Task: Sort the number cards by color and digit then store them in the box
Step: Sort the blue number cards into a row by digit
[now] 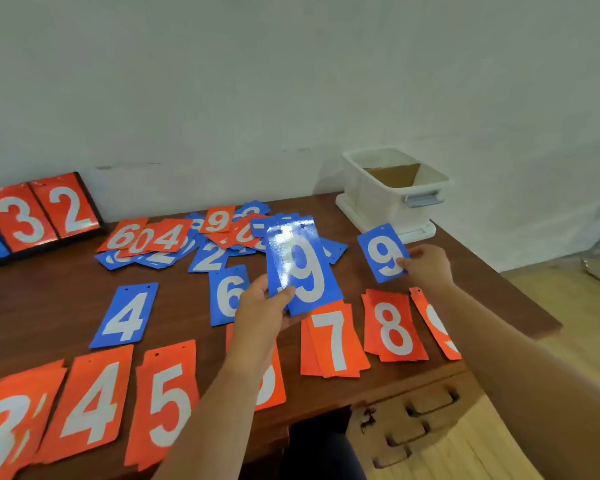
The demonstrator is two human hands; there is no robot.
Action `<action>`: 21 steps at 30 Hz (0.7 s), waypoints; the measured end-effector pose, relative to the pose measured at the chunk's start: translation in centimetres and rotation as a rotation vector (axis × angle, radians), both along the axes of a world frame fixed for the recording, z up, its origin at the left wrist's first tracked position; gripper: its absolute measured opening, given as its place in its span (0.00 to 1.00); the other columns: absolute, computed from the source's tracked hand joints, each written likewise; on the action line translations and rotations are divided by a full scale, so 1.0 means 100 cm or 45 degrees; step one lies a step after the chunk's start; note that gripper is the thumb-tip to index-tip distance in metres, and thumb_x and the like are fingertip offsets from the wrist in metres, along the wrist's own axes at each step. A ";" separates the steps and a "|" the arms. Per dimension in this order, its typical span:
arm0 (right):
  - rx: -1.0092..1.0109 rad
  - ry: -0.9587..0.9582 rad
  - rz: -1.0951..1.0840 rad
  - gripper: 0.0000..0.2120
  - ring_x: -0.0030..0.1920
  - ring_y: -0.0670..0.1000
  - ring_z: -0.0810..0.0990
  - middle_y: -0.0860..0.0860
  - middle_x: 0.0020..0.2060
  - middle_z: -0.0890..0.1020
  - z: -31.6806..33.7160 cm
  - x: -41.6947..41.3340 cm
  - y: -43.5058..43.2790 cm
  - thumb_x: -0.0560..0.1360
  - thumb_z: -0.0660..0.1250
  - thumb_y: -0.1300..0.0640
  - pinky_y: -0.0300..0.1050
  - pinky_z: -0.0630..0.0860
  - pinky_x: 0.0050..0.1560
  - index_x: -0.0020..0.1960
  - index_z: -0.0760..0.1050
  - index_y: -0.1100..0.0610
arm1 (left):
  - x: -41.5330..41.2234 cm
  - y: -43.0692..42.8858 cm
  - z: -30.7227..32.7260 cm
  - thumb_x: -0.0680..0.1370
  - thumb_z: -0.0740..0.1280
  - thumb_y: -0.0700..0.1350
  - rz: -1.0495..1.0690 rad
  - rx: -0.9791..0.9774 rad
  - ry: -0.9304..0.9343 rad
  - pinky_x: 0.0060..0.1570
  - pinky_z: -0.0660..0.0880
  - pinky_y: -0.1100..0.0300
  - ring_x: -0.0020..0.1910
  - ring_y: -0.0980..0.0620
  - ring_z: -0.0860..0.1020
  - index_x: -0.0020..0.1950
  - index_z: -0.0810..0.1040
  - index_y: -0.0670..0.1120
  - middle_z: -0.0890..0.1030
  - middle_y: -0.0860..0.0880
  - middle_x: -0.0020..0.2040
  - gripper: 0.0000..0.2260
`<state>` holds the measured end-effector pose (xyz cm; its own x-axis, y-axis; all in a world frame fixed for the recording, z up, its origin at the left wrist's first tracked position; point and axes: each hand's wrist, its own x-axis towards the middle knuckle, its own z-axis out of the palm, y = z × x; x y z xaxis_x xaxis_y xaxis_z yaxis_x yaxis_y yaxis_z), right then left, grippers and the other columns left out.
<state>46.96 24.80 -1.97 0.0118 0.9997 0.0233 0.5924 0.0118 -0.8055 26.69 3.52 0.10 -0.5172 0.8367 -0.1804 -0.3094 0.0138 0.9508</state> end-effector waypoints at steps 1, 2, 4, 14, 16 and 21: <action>-0.011 -0.044 0.003 0.08 0.47 0.56 0.81 0.58 0.48 0.84 -0.003 0.003 0.008 0.73 0.71 0.59 0.48 0.76 0.47 0.50 0.78 0.62 | 0.002 0.005 0.000 0.79 0.69 0.38 0.000 -0.006 -0.012 0.45 0.83 0.49 0.50 0.50 0.85 0.51 0.78 0.53 0.84 0.50 0.53 0.09; -0.021 -0.098 0.008 0.09 0.47 0.56 0.80 0.58 0.48 0.83 -0.005 0.004 0.013 0.74 0.71 0.59 0.48 0.76 0.46 0.51 0.78 0.63 | 0.005 0.009 0.000 0.78 0.69 0.38 -0.005 -0.004 -0.023 0.44 0.83 0.50 0.50 0.51 0.85 0.51 0.78 0.53 0.84 0.50 0.53 0.09; -0.020 -0.214 0.022 0.11 0.46 0.57 0.80 0.59 0.48 0.83 -0.012 0.005 0.021 0.75 0.70 0.58 0.49 0.76 0.45 0.52 0.78 0.65 | 0.009 0.014 -0.001 0.78 0.69 0.38 -0.013 -0.005 -0.032 0.41 0.84 0.52 0.47 0.54 0.85 0.51 0.78 0.53 0.83 0.52 0.51 0.09; 0.207 -0.863 -0.021 0.11 0.57 0.60 0.73 0.60 0.54 0.76 -0.026 -0.016 0.024 0.77 0.67 0.52 0.52 0.71 0.55 0.52 0.76 0.60 | 0.015 0.020 -0.006 0.78 0.70 0.39 -0.005 -0.038 -0.041 0.41 0.83 0.52 0.52 0.50 0.84 0.51 0.78 0.55 0.83 0.51 0.53 0.10; 0.307 -0.647 0.064 0.12 0.51 0.60 0.76 0.60 0.48 0.78 -0.017 -0.026 0.015 0.77 0.65 0.50 0.52 0.73 0.50 0.47 0.75 0.61 | 0.016 0.021 -0.007 0.78 0.69 0.39 -0.010 -0.035 -0.039 0.39 0.83 0.54 0.52 0.50 0.84 0.51 0.78 0.54 0.83 0.51 0.53 0.10; -0.138 0.257 0.541 0.27 0.35 0.54 0.76 0.64 0.38 0.79 0.014 -0.068 -0.050 0.75 0.64 0.38 0.49 0.72 0.39 0.40 0.72 0.64 | 0.020 0.024 -0.013 0.76 0.72 0.40 0.072 -0.019 -0.005 0.43 0.84 0.51 0.51 0.51 0.85 0.57 0.78 0.50 0.84 0.49 0.54 0.11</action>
